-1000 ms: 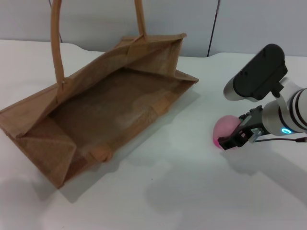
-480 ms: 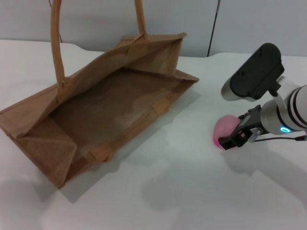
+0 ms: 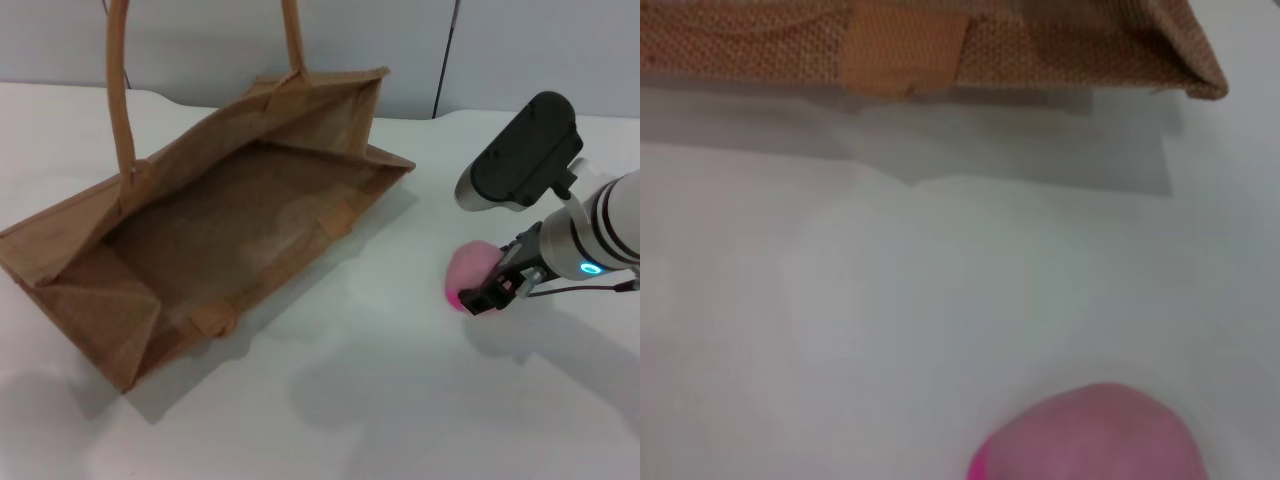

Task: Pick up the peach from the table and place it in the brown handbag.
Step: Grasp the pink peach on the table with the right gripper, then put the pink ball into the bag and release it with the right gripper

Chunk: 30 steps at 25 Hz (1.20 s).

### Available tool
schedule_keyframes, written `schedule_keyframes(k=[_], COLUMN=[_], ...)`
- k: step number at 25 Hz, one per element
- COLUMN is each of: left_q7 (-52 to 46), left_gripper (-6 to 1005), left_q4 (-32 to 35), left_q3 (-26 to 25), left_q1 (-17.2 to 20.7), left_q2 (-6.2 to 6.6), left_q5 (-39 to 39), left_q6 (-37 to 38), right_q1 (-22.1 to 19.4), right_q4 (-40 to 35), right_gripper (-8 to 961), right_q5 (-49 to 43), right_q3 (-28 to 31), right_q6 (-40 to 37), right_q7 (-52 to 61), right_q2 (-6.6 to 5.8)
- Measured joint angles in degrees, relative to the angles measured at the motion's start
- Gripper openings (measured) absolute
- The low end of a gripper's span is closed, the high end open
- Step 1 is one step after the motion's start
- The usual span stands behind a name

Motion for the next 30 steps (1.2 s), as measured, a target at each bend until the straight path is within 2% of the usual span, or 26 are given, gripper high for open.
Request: schedule_keyframes(k=[9,15,22,30], left_q7=[0.0,0.0,0.0,0.0], left_gripper=[123,123,123,123], left_q4=[0.5,0.89,1.38,1.44], left_q3=[-0.01,-0.09,-0.19,-0.23], left_q1=[-0.03,0.07,0.43,0.57], left_q2=[-0.09,-0.08,-0.09,-0.17], left_q5=[-0.27,-0.76,-0.8,-0.8], left_q6=[0.0,0.01,0.05,0.15], right_q1=[0.22,0.42,0.52,-0.32], right_q4=[-1.16,-2.36,-6.85,-16.33], right_gripper=[700,673,633,571], right_q5=[1.09,2.49,2.57,3.56], right_q3=[0.49,0.75,0.34,0.0], right_q6=[-0.71,-0.99,-0.12,2.35], right_q7=[0.04,-0.01,0.11,0.56], right_q2=[0.03,-0.02,-0.03,0.04])
